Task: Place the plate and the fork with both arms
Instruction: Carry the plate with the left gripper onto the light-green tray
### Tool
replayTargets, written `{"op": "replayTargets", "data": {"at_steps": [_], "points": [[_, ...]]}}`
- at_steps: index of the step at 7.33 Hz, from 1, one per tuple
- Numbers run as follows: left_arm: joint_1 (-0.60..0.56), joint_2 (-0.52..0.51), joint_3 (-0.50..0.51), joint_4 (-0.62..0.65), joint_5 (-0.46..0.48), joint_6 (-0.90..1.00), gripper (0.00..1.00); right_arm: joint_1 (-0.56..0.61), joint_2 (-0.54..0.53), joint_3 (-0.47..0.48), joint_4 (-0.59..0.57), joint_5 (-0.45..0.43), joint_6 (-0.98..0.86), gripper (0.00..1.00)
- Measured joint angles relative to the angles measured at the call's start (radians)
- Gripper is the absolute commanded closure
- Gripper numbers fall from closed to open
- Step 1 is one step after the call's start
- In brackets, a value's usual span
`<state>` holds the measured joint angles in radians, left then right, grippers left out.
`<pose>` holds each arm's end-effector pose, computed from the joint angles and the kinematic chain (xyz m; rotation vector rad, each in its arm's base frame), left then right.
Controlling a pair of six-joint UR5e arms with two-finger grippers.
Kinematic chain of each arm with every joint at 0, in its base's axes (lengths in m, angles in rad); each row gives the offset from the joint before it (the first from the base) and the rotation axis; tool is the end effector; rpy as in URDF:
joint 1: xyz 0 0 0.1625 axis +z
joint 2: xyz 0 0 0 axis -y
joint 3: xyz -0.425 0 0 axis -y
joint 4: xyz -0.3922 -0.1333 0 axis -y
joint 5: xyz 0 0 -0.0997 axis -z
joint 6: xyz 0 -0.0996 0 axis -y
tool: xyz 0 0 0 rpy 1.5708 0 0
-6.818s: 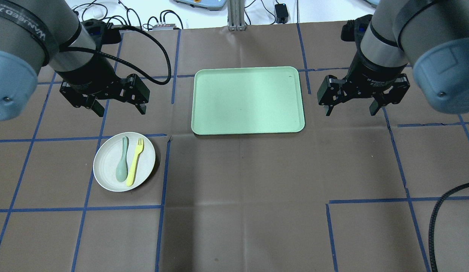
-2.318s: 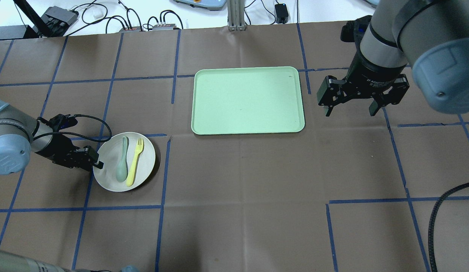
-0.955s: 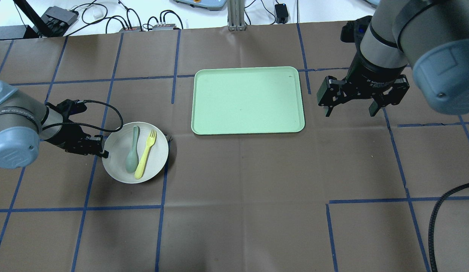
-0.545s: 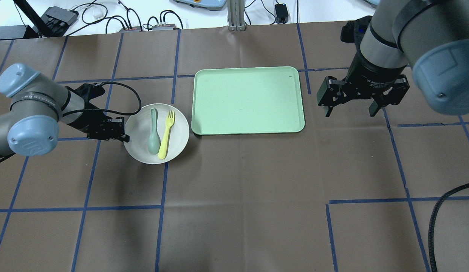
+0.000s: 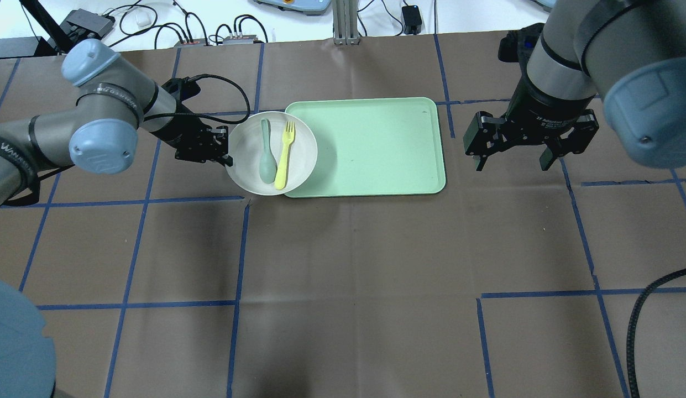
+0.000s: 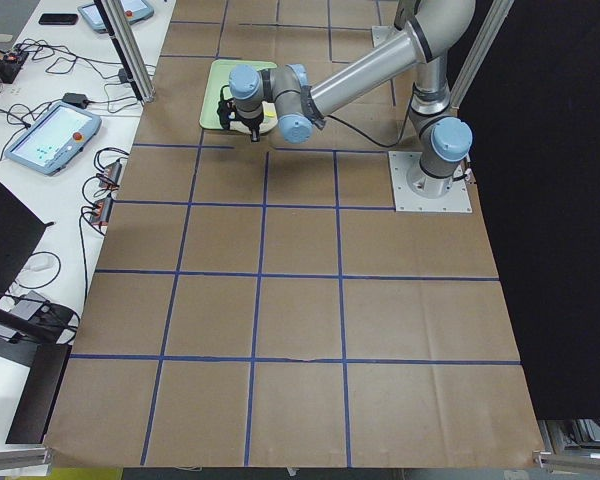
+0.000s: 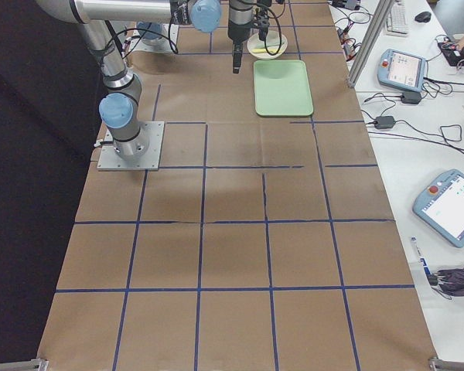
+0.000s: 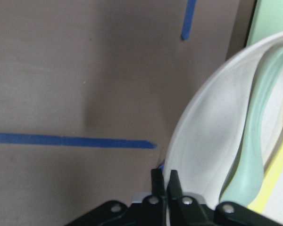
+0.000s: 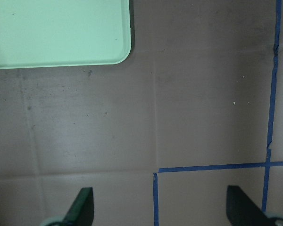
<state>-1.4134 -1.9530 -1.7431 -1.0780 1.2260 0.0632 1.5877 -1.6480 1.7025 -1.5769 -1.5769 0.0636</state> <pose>-0.0731 -0.6046 0.2506 0.1464 -2.7883 -0.0321 0.1403 -0.4513 0.4606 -0.0729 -3.1318 -0.0754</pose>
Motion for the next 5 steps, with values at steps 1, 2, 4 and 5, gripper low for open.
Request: {"op": "replayTargets", "data": {"at_steps": [1,2,4,5], "points": [[-0.051,-0.058,0.065,0.001,-0.007,-0.032,1.00,0.000,0.001,0.000,0.000,0.000,0.000,0.00],[-0.103,-0.122,0.132,0.005,-0.016,-0.072,1.00,0.000,0.001,0.000,0.000,0.000,-0.001,0.00],[-0.188,-0.242,0.258,0.008,-0.019,-0.124,1.00,0.000,0.000,0.000,0.000,0.000,-0.001,0.00],[-0.210,-0.277,0.299,0.008,-0.019,-0.142,1.00,0.000,0.000,0.000,0.000,0.000,-0.001,0.00]]}}
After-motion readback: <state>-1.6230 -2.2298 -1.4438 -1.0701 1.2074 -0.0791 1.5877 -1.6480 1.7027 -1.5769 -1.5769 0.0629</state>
